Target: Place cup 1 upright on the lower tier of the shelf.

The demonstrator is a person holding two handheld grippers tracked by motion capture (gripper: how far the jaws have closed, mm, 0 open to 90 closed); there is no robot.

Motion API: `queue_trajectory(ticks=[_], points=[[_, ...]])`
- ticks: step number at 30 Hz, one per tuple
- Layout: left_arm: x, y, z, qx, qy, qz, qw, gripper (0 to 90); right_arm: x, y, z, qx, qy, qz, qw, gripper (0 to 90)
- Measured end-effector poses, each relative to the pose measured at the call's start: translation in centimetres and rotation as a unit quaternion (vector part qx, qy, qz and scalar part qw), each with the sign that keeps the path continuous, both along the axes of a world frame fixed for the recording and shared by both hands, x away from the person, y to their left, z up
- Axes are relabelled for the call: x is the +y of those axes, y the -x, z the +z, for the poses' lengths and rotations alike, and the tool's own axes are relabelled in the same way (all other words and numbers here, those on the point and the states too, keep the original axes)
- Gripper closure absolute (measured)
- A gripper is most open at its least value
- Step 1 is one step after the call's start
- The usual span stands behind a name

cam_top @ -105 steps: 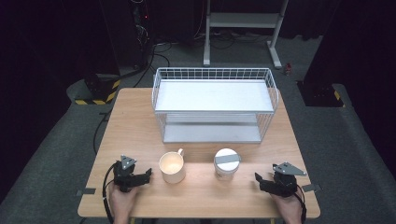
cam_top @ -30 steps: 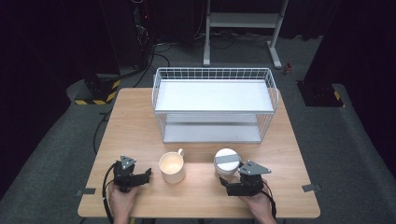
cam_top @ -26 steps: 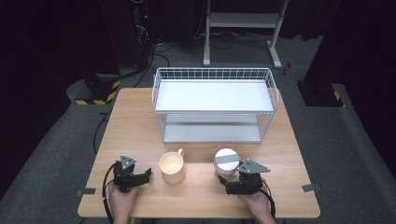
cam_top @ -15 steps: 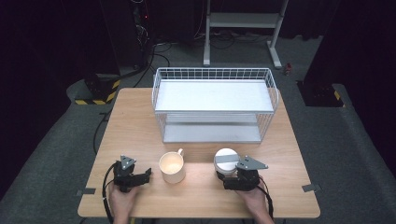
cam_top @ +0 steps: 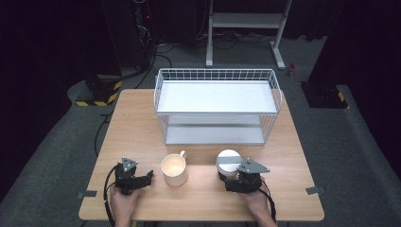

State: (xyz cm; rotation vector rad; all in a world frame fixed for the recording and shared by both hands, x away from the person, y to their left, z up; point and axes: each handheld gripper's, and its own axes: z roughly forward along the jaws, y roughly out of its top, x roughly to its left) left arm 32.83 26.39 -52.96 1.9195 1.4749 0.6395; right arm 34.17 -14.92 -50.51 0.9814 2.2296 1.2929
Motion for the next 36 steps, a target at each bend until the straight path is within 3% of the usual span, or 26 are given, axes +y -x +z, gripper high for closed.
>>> queue_trajectory(ticks=[17, 23, 29, 36], points=[[0.0, 0.0, 0.0, -0.001, 0.002, 0.005, 1.0000, 13.7, -0.2, -0.1, 0.2, -0.017, -0.002, -0.010, 0.9998, 18.7], [0.0, 0.0, 0.0, -0.001, 0.002, 0.005, 1.0000, 13.7, -0.6, -0.7, 0.6, -0.004, -0.004, -0.015, 0.9999, 18.7], [0.0, 0.0, 0.0, -0.001, 0.002, 0.005, 1.0000, 13.8, -0.9, -1.3, 0.9, -0.002, -0.015, -0.019, 0.9997, 18.7], [0.0, 0.0, 0.0, -0.002, 0.002, 0.005, 1.0000, 14.0, -1.0, -1.6, 1.2, -0.003, -0.012, -0.020, 0.9997, 18.7]])
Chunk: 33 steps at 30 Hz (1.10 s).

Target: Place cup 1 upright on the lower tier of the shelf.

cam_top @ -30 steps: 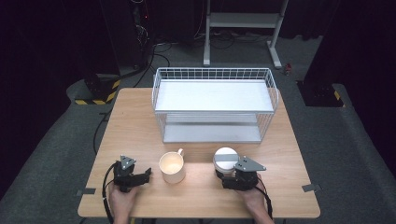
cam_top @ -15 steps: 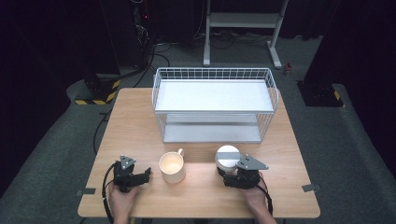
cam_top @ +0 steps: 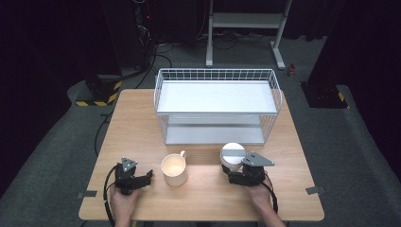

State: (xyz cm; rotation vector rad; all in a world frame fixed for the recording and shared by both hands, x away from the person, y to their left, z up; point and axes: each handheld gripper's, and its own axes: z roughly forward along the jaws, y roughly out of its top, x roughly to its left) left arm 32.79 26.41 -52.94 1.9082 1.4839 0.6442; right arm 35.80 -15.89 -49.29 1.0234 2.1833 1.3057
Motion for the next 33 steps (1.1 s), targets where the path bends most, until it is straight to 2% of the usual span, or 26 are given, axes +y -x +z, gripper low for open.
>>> queue_trajectory(ticks=[18, 28, 33], points=[[0.0, 0.0, 0.0, 0.000, -0.001, 0.000, 1.0000, 14.3, -0.8, -1.9, 1.1, 0.001, 0.001, -0.020, 0.9998, 18.7], [0.0, 0.0, 0.0, 0.000, 0.000, 0.002, 1.0000, 14.6, -1.0, -4.3, 1.5, 0.008, -0.006, -0.047, 0.9989, 18.7], [0.0, 0.0, 0.0, 0.000, 0.001, 0.002, 1.0000, 14.6, -0.8, -5.6, 1.6, 0.002, -0.001, -0.058, 0.9983, 18.7]])
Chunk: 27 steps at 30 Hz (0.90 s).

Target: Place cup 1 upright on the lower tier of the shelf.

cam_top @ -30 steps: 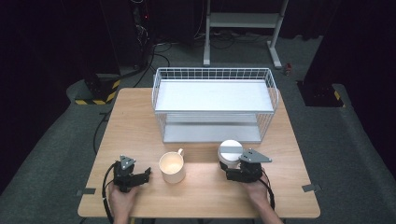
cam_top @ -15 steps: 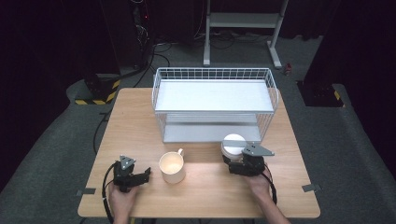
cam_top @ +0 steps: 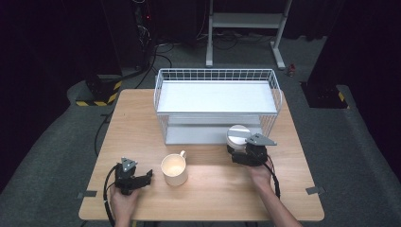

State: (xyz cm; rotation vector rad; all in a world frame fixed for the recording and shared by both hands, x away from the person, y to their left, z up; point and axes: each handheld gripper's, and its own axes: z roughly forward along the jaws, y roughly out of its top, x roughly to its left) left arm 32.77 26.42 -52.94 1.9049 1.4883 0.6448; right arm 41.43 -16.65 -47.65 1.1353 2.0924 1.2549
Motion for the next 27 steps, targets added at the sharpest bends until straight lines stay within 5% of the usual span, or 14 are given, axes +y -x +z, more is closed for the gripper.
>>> queue_trajectory(ticks=[10, 20, 27], points=[[0.0, 0.0, 0.0, 0.000, 0.000, 0.000, 1.0000, 14.8, 0.9, -2.7, 0.2, 0.011, -0.001, -0.027, 0.9996, 18.7], [0.0, 0.0, 0.0, -0.001, 0.000, 0.001, 1.0000, 14.8, 1.7, -4.0, -0.6, 0.014, 0.024, -0.031, 0.9991, 18.7], [0.0, 0.0, 0.0, -0.002, 0.000, 0.001, 1.0000, 14.9, 1.5, -4.3, -0.7, 0.012, 0.015, -0.032, 0.9993, 18.7]])
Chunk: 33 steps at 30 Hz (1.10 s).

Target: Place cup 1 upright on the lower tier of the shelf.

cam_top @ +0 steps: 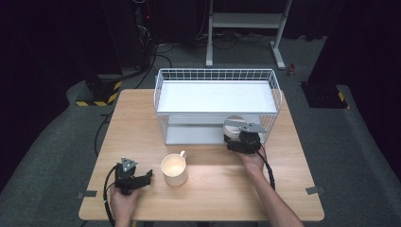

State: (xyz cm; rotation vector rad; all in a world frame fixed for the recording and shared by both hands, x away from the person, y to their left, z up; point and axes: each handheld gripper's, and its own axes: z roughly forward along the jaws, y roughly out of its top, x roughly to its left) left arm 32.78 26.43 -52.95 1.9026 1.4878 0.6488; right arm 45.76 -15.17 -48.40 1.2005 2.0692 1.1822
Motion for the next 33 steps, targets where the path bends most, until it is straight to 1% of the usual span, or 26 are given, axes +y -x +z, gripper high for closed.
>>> queue_trajectory(ticks=[2, 3, 5, 6, 7, 10, 14, 16, 17, 18, 19, 20, 23, 24, 31, 33], points=[[0.0, 0.0, 0.0, 0.001, 0.000, 0.000, 1.0000, 14.9, -0.1, -0.1, -0.1, -0.006, 0.006, 0.002, 1.0000, 18.7], [0.0, 0.0, 0.0, 0.001, 0.000, 0.000, 1.0000, 14.9, -0.2, -0.3, -0.2, -0.012, 0.005, 0.003, 0.9999, 18.7], [0.0, 0.0, 0.0, 0.001, 0.000, 0.000, 1.0000, 14.9, -0.2, -0.4, -0.2, -0.011, 0.002, -0.002, 0.9999, 18.7], [0.0, 0.0, 0.0, 0.001, 0.000, 0.000, 1.0000, 14.9, -0.2, -0.5, -0.3, -0.014, 0.005, -0.002, 0.9999, 18.7], [0.0, 0.0, 0.0, 0.000, 0.000, 0.000, 1.0000, 14.9, -0.2, -0.8, -0.1, -0.006, 0.007, -0.004, 0.9999, 18.6], [0.0, 0.0, 0.0, 0.001, 0.000, 0.000, 1.0000, 15.0, -0.1, -1.3, 0.0, -0.002, 0.012, -0.004, 0.9999, 18.6], [0.0, 0.0, 0.0, 0.000, 0.000, 0.000, 1.0000, 15.0, -0.1, -1.5, 0.0, -0.001, 0.007, -0.009, 0.9999, 18.5], [0.0, 0.0, 0.0, 0.000, 0.000, 0.000, 1.0000, 15.0, -0.2, -1.6, -0.1, -0.004, 0.009, -0.007, 0.9999, 18.4], [0.0, 0.0, 0.0, 0.000, 0.000, 0.000, 1.0000, 15.0, -0.3, -1.6, -0.1, -0.002, 0.002, -0.008, 1.0000, 18.0], [0.0, 0.0, 0.0, 0.000, 0.000, 0.000, 1.0000, 15.0, -0.3, -1.6, -0.1, -0.002, 0.002, -0.008, 1.0000, 18.0], [0.0, 0.0, 0.0, 0.000, 0.000, 0.000, 1.0000, 15.0, -0.3, -1.6, -0.1, 0.005, -0.007, -0.011, 0.9999, 16.9], [0.0, 0.0, 0.0, 0.000, 0.000, 0.000, 1.0000, 15.0, -0.3, -1.6, -0.1, 0.005, -0.007, -0.011, 0.9999, 16.9], [0.0, 0.0, 0.0, 0.000, 0.000, 0.000, 1.0000, 15.0, -0.4, -1.7, -0.2, 0.007, -0.001, -0.012, 0.9999, 12.4], [0.0, 0.0, 0.0, 0.001, 0.000, 0.000, 1.0000, 15.0, -0.5, -1.7, -0.2, 0.012, -0.004, -0.014, 0.9998, 11.7], [0.0, 0.0, 0.0, 0.000, 0.000, 0.000, 1.0000, 15.0, -0.6, -1.3, 0.1, 0.014, -0.006, -0.008, 0.9998, 10.6], [0.0, 0.0, 0.0, 0.001, 0.000, 0.000, 1.0000, 15.0, -0.6, -1.1, 0.2, 0.017, -0.007, -0.013, 0.9998, 10.7]])
